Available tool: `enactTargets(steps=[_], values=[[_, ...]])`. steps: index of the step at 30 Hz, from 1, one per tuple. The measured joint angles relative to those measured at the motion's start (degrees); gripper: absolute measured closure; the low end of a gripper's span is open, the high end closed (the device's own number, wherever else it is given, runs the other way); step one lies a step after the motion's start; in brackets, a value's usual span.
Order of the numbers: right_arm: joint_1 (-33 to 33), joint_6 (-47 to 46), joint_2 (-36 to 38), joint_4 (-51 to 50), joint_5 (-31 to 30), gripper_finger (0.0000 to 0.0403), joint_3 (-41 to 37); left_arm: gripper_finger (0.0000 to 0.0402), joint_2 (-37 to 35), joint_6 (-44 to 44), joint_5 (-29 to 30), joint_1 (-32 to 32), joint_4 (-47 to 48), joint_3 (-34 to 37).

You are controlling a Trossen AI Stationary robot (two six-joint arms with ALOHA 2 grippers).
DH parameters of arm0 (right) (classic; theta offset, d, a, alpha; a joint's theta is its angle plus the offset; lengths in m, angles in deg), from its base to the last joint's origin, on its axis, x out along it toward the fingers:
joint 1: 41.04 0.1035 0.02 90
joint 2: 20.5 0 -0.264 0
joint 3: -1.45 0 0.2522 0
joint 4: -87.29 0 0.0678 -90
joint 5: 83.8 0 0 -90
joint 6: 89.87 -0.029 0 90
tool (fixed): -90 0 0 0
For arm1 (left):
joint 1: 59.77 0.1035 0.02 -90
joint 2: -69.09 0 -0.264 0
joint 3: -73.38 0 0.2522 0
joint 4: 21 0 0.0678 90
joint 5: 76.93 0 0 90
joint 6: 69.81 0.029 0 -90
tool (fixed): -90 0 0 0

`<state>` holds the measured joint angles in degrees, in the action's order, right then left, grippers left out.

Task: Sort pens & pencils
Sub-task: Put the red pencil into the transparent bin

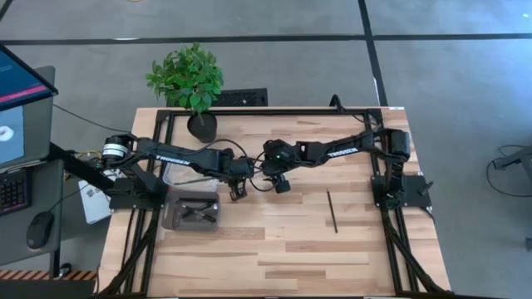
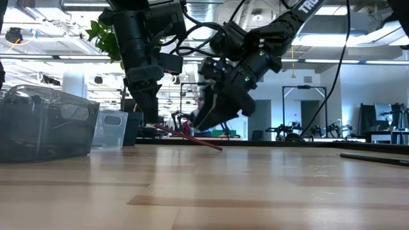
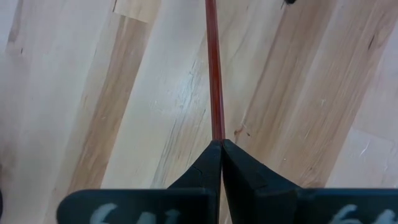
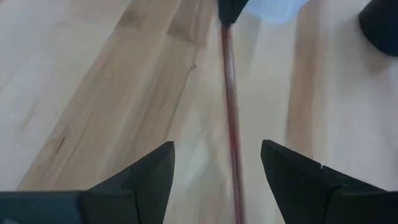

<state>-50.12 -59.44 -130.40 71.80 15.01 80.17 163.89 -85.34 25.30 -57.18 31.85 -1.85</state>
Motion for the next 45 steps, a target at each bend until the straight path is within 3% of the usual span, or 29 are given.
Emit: enactTargets(steps=[12,22,27,45], values=[[-0.5,0.0,-5.7,6.2,-3.1,0.0146,0.9,0.0401,0.0,0.0,-0.5,0.0,-0.3,0.0],[-0.8,0.1,-5.7,5.7,-2.9,0.0268,0.9,0.0401,0.0,0.0,-0.5,0.0,-0.7,0.0],[-0.8,0.1,-5.7,6.0,-2.9,0.0306,0.9,0.0401,0.0,-0.1,-0.5,0.0,-0.9,0.0],[-0.8,1.2,-5.7,5.4,-2.8,0.0332,0.9,0.0402,0.0,1.5,-0.4,0.0,-3.4,0.0]])
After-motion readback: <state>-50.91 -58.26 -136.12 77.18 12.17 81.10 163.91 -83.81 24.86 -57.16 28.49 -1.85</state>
